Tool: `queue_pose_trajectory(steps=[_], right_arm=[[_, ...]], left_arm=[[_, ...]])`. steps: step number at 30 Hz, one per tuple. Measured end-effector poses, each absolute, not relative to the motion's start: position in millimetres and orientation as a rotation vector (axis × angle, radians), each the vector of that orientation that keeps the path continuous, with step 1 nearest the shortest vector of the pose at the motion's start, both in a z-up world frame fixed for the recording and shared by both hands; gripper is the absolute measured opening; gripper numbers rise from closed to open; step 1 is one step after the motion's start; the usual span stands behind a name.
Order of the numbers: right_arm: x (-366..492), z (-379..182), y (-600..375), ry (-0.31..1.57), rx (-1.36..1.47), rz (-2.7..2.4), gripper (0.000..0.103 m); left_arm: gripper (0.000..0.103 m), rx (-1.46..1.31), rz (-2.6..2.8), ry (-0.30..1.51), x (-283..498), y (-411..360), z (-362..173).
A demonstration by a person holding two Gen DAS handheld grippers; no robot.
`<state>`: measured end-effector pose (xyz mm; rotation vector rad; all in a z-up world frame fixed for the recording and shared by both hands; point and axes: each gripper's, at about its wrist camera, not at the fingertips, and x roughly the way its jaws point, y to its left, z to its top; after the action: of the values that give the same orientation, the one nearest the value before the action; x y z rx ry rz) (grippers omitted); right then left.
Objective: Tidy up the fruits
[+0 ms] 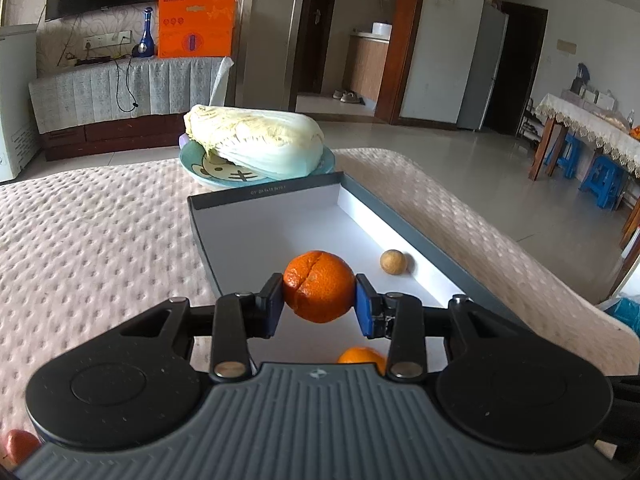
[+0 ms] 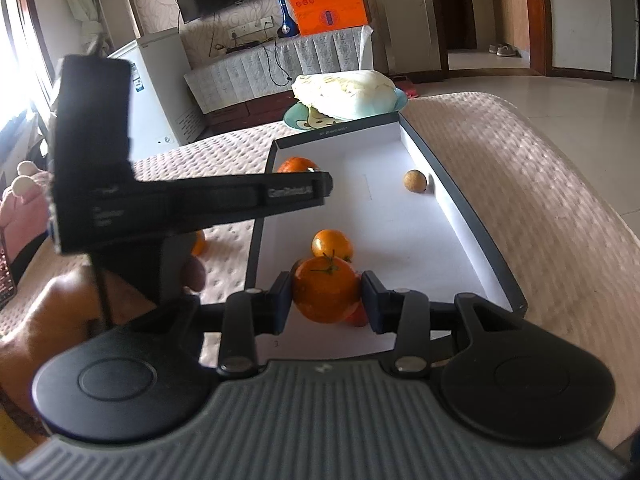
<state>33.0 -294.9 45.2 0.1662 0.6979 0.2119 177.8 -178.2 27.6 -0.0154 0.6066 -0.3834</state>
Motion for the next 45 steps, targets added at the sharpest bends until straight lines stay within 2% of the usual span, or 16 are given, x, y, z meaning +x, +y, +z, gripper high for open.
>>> queue_pose_trajectory(steps=[15, 19, 24, 45], right_arm=[[37, 43, -294, 0.703, 0.171, 0.203, 0.04], [36, 43, -294, 0.703, 0.172, 0.204, 0.04], [36, 43, -293, 0.697, 0.166, 0.2, 0.041], [57, 44, -292, 0.664, 0.133, 0.105, 0.041]], left_arm=[[0.044, 0.0, -0.413, 0.616, 185, -190, 22], [0.059, -0.007, -0.418, 0.591, 181, -189, 25], [0.066, -0.002, -0.421, 0.567, 175, -189, 31], [0.069, -0.023, -0.338, 0.526, 129, -137, 62]])
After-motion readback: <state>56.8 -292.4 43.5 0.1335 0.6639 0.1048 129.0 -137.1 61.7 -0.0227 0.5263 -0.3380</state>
